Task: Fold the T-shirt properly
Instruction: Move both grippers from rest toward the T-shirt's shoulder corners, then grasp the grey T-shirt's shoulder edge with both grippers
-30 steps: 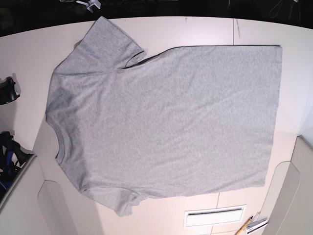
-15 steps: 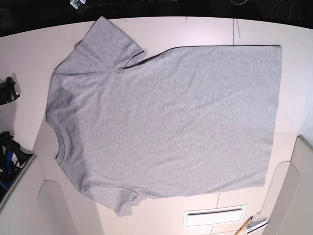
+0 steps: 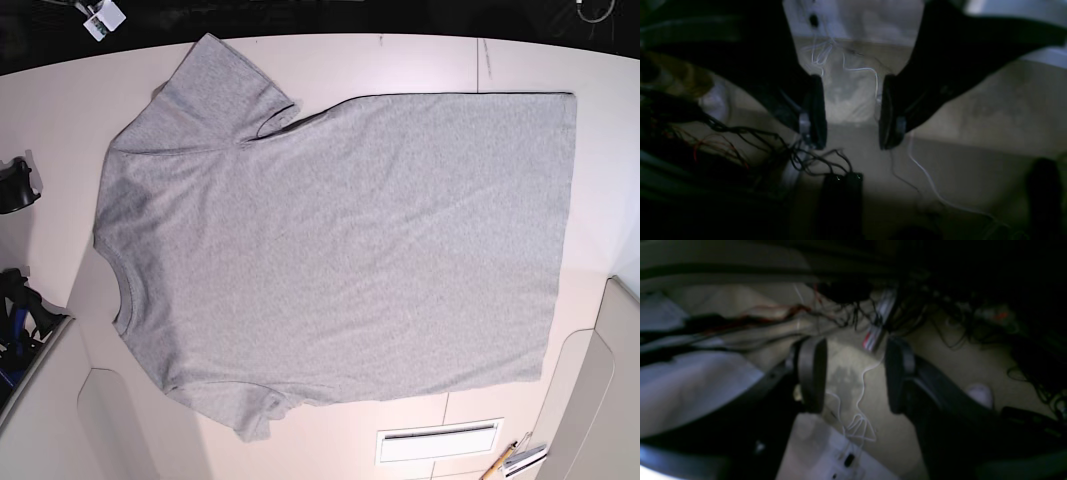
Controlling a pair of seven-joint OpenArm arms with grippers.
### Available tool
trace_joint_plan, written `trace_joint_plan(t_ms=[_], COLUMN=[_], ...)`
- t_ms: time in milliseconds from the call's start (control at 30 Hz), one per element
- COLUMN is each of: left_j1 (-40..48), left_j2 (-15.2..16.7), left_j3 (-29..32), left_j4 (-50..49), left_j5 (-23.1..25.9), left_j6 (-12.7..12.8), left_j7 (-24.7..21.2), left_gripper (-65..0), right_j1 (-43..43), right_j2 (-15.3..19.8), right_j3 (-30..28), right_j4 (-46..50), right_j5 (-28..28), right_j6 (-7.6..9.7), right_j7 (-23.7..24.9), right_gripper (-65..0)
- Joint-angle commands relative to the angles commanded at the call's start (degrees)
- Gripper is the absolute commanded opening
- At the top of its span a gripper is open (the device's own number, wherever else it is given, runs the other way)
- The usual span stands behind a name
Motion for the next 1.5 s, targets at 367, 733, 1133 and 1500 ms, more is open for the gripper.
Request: trace_joint_plan(t_ms=[367, 733, 1133, 1500], left_j1=[-0.2, -2.3, -9.0, -22.0], left_j2=[0.0, -0.7, -4.9, -10.1], left_j3=[-13.5, -13.5, -23.6, -23.5], left_j4=[8.3, 9.4, 9.4, -1.7], left_j5=[-5.7, -4.4, -10.3, -15.1], left_j6=[0.0, 1.6, 0.0, -0.6], left_j7=[1.6, 2.5, 6.1, 6.7], left_gripper=[-38.5, -31.7, -24.4, -21.2], right_j1=[7.8, 17.9, 22.5, 23.4], right_j2=[-6.0, -12.9, -17.6, -18.2], right_j3=[14.5, 13.7, 1.2, -0.9], right_j4=[4.8, -9.0, -9.3, -9.3], right_j5=[6.3, 7.8, 4.0, 2.1], right_j6=[-0.50, 0.61, 0.55, 0.55], right_j7=[-2.0, -2.2, -1.9, -1.7], right_gripper=[-36.8, -36.7, -36.7, -36.8])
